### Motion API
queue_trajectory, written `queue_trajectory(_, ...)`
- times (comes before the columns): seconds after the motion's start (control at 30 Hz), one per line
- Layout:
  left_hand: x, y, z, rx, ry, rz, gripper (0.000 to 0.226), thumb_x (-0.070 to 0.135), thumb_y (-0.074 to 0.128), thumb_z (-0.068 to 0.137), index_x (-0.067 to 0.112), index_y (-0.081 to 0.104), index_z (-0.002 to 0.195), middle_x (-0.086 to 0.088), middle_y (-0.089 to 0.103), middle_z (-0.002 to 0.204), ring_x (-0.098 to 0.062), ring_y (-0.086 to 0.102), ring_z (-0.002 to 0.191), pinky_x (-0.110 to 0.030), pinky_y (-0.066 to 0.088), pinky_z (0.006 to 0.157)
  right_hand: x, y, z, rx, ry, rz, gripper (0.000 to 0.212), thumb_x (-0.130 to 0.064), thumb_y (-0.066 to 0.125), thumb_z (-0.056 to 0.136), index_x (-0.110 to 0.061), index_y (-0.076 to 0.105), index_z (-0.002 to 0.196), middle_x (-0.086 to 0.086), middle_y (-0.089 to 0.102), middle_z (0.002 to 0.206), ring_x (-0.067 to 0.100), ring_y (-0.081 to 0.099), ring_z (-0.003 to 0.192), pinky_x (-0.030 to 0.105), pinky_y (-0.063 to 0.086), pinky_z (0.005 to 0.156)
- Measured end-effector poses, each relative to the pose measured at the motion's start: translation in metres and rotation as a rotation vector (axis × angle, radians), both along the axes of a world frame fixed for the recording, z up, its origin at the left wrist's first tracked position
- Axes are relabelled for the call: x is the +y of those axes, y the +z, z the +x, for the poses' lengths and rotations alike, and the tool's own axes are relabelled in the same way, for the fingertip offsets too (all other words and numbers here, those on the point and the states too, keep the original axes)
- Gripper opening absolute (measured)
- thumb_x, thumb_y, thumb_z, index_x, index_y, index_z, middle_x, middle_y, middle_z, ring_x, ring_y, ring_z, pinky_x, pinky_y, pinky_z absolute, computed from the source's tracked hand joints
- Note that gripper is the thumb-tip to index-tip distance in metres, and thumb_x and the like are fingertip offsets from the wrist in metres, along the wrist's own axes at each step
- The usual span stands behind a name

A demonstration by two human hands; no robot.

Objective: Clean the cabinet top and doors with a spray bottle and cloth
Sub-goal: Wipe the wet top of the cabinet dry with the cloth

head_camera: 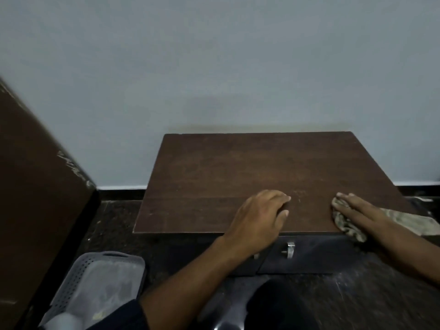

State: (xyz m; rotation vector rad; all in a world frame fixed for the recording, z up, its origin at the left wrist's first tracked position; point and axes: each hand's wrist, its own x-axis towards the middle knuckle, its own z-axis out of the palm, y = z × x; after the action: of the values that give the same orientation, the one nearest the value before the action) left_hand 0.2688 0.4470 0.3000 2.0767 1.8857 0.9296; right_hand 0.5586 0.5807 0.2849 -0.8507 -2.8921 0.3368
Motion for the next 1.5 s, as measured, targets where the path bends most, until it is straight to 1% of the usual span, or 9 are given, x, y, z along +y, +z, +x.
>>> queue_trajectory(0.17, -0.024, -0.007, -0.037, -0.017, 0.144, 0.056, 0.033, 0.027, 0.049, 0.097, 0.019, 0.060, 0.128, 0.007, 0.059, 0.128, -0.006, 0.048, 0.122, -0.022, 0.035, 0.105, -0.043, 0.001, -0.080, 0.006, 0.071, 0.050, 0.106, 0.011, 0.072, 0.071, -0.033, 0.026, 0.155, -0.004, 0.019, 0.165, 0.012, 0.011, 0.152, 0.040, 0.024, 0.117)
queue_trajectory(0.37, -0.051, -0.020, -0.060, -0.039, 0.231, 0.086, 0.032, 0.015, 0.048, 0.094, 0.015, 0.063, 0.123, 0.004, 0.062, 0.125, -0.008, 0.053, 0.118, -0.027, 0.041, 0.104, -0.102, -0.010, -0.189, 0.149, 0.187, 0.123, 0.053, -0.019, 0.043, 0.092, -0.016, 0.044, 0.145, 0.010, 0.041, 0.154, 0.028, 0.033, 0.146, 0.041, 0.032, 0.118)
queue_trajectory(0.57, -0.094, -0.009, -0.112, -0.028, 0.372, 0.098, 0.027, 0.019, 0.053, 0.095, 0.018, 0.067, 0.119, 0.007, 0.065, 0.120, -0.006, 0.056, 0.114, -0.023, 0.042, 0.102, -0.107, -0.011, -0.207, 0.126, 0.226, 0.102, 0.061, -0.029, 0.045, 0.088, -0.019, 0.042, 0.148, 0.007, 0.040, 0.155, 0.024, 0.031, 0.147, 0.042, 0.038, 0.115)
queue_trajectory(0.7, -0.118, -0.015, -0.143, -0.035, 0.490, 0.098, 0.027, 0.020, 0.052, 0.096, 0.016, 0.067, 0.118, 0.005, 0.065, 0.119, -0.007, 0.057, 0.113, -0.023, 0.042, 0.101, -0.125, -0.007, -0.237, 0.133, 0.209, 0.147, 0.064, -0.011, 0.066, 0.079, -0.011, 0.050, 0.141, 0.013, 0.047, 0.149, 0.032, 0.042, 0.141, 0.048, 0.045, 0.108)
queue_trajectory(0.83, -0.136, -0.022, -0.151, -0.073, 0.558, 0.112, 0.030, 0.020, 0.047, 0.096, 0.014, 0.066, 0.119, 0.003, 0.065, 0.120, -0.010, 0.057, 0.113, -0.026, 0.042, 0.102, -0.160, -0.009, -0.299, 0.210, 0.240, 0.177, 0.054, -0.019, 0.042, 0.086, -0.008, 0.052, 0.137, 0.017, 0.051, 0.144, 0.036, 0.046, 0.136, 0.045, 0.039, 0.114)
queue_trajectory(0.97, -0.152, -0.025, -0.163, -0.162, 0.697, 0.128, 0.036, 0.008, 0.042, 0.093, 0.012, 0.064, 0.121, 0.001, 0.063, 0.122, -0.013, 0.057, 0.113, -0.035, 0.045, 0.101, -0.194, -0.015, -0.359, 0.232, 0.253, 0.108, 0.048, -0.019, 0.037, 0.094, -0.006, 0.049, 0.139, 0.018, 0.048, 0.146, 0.036, 0.041, 0.138, 0.047, 0.031, 0.117)
queue_trajectory(1.23, -0.157, -0.015, -0.172, -0.170, 0.695, 0.124, 0.030, 0.006, 0.052, 0.093, 0.015, 0.068, 0.116, 0.005, 0.064, 0.118, -0.009, 0.057, 0.111, -0.029, 0.045, 0.100, -0.175, -0.007, -0.328, 0.186, 0.294, 0.088, 0.052, -0.018, 0.057, 0.089, -0.014, 0.048, 0.140, 0.012, 0.046, 0.150, 0.032, 0.038, 0.142, 0.044, 0.035, 0.116)
queue_trajectory(1.4, -0.142, -0.017, -0.162, -0.169, 0.645, 0.153, 0.038, 0.003, 0.045, 0.083, 0.010, 0.069, 0.112, -0.002, 0.066, 0.117, -0.015, 0.060, 0.108, -0.024, 0.042, 0.101, -0.185, -0.012, -0.353, 0.261, 0.270, 0.095, 0.040, -0.018, 0.051, 0.095, -0.007, 0.051, 0.134, 0.018, 0.052, 0.139, 0.036, 0.044, 0.134, 0.043, 0.031, 0.117)
queue_trajectory(1.5, -0.130, -0.016, -0.150, -0.164, 0.633, 0.146, 0.039, 0.008, 0.041, 0.083, 0.012, 0.068, 0.109, 0.000, 0.065, 0.114, -0.016, 0.060, 0.106, -0.031, 0.045, 0.100, -0.172, -0.017, -0.333, 0.260, 0.249, 0.082, 0.045, -0.022, 0.050, 0.095, -0.011, 0.047, 0.139, 0.014, 0.049, 0.143, 0.033, 0.041, 0.138, 0.046, 0.032, 0.114)
